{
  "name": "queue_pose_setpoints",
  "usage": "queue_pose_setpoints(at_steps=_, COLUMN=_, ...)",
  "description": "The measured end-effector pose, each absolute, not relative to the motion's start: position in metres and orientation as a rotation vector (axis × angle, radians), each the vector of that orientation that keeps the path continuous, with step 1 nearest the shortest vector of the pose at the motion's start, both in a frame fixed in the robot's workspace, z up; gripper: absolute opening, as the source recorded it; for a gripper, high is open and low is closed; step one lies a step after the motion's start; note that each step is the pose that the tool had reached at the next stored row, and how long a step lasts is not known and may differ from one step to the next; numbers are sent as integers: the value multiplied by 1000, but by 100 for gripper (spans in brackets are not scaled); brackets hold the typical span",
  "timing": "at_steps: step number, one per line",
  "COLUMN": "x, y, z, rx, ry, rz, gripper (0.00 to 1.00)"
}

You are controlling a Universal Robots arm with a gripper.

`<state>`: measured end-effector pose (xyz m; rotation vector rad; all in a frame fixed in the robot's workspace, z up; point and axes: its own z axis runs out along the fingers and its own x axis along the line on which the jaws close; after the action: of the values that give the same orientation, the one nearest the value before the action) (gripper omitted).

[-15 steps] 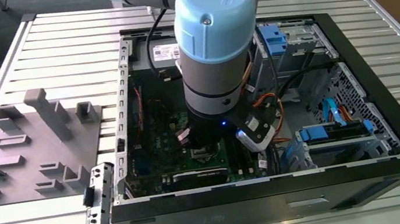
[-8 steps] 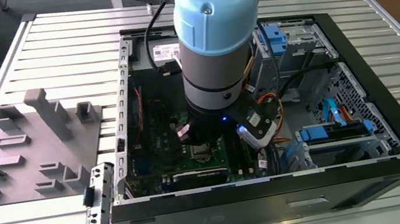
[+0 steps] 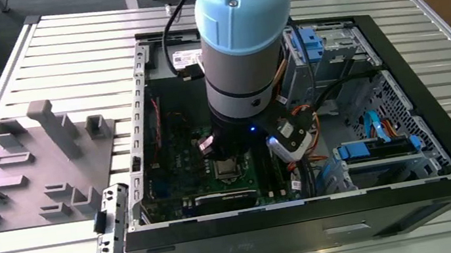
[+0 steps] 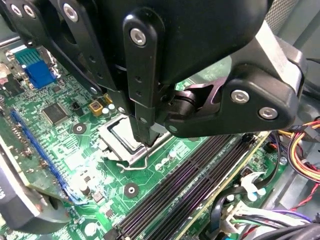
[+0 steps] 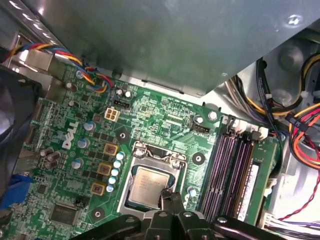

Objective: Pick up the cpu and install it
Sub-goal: 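Close the cpu cover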

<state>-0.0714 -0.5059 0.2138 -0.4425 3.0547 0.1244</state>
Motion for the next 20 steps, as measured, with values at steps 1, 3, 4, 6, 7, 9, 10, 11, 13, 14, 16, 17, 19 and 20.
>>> queue_pose_setpoints(at_steps=1, x=-72, y=-506, z=214, rx=-442, ry=3054, rz=124, gripper=11)
queue_pose_setpoints(at_steps=3, x=-73, y=-507, z=214, rx=-442, ry=3054, rz=124, gripper=11)
queue_pose_setpoints(at_steps=4, x=-74, y=-509, z=214, rx=-442, ry=3054, rz=124, gripper=11)
queue_pose_setpoints(at_steps=6, x=-74, y=-512, z=213, rx=-442, ry=3054, rz=124, gripper=11)
queue_pose_setpoints(at_steps=7, x=-74, y=-513, z=212, rx=-442, ry=3054, rz=124, gripper=11)
queue_pose_setpoints(at_steps=9, x=-74, y=-514, z=209, rx=-442, ry=3054, rz=125, gripper=11)
queue_pose_setpoints(at_steps=10, x=-74, y=-514, z=208, rx=-442, ry=3054, rz=124, gripper=11)
queue_pose_setpoints(at_steps=11, x=-74, y=-514, z=206, rx=-442, ry=3054, rz=124, gripper=11)
queue_pose_setpoints(at_steps=13, x=-74, y=-514, z=204, rx=-442, ry=3054, rz=124, gripper=11)
queue_pose_setpoints(at_steps=14, x=-74, y=-514, z=203, rx=-442, ry=3054, rz=124, gripper=11)
queue_pose_setpoints(at_steps=16, x=-74, y=-514, z=201, rx=-442, ry=3054, rz=124, gripper=11)
queue_pose_setpoints(at_steps=17, x=-74, y=-514, z=199, rx=-442, ry=3054, rz=124, gripper=11)
queue_pose_setpoints(at_steps=19, x=-74, y=-514, z=198, rx=-443, ry=3054, rz=124, gripper=11)
queue_pose_setpoints(at_steps=20, x=-74, y=-514, z=197, rx=-444, ry=3054, rz=124, gripper=11)
